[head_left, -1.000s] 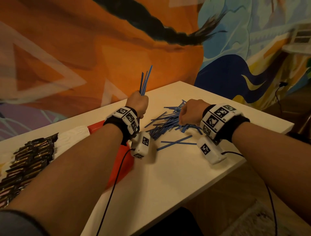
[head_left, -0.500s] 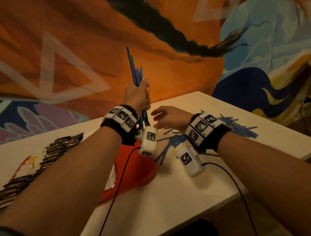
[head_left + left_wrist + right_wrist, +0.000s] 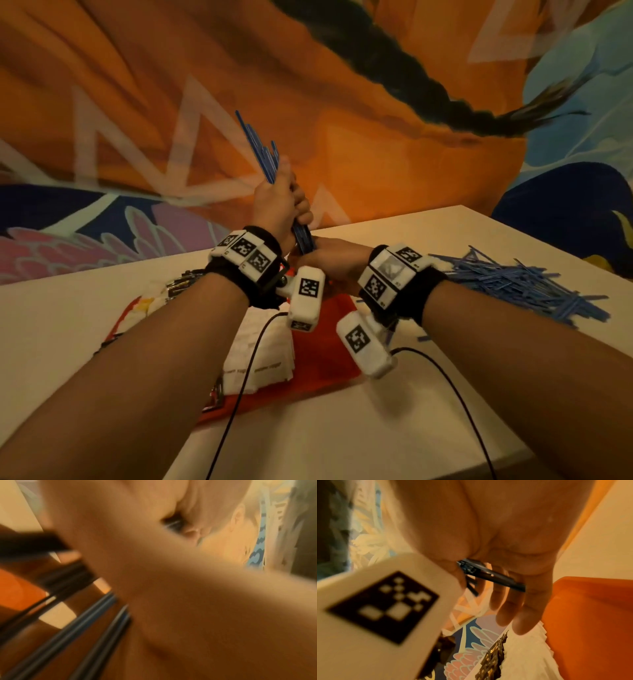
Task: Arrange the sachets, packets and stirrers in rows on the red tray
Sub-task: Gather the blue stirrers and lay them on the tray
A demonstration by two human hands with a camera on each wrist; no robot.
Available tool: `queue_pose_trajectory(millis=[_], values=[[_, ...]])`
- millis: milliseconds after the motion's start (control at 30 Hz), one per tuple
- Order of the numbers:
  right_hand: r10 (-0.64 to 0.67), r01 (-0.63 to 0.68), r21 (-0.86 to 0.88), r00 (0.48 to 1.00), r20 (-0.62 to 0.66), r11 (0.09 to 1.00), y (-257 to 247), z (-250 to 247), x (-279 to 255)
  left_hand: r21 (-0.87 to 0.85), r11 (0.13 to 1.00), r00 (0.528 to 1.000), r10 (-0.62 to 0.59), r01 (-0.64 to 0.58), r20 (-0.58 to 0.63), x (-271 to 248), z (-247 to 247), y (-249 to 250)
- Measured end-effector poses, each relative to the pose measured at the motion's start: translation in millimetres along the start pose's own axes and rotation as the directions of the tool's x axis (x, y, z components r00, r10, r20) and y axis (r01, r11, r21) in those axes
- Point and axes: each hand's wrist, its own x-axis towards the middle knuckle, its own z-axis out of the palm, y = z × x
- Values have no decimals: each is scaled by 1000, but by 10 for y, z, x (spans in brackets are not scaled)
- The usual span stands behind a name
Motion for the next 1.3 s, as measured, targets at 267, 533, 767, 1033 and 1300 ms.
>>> queue_pose_trajectory(millis=[267,533,767,1033,1300], values=[[78,-71,60,990,-119,996,-188,258,220,-128,991,999,-22,26,38,-85,-368,131],[104,-100,110,994,-31,989,-301,420,322,-185,982,1000,-24,26,11,-88,-592,142],[-27,27,80,1000,-3,996,-128,518,517,-27,999,998,18,-19,-63,-60,-683,124],[-52,69,-159,992,111,985,-129,400,554,144,990,995,12,2,-98,-43,-717,53],[-713,407,-620,583,-389,671,-1123,30,372,300,954,999,2,15,-54,-21,-663,60]])
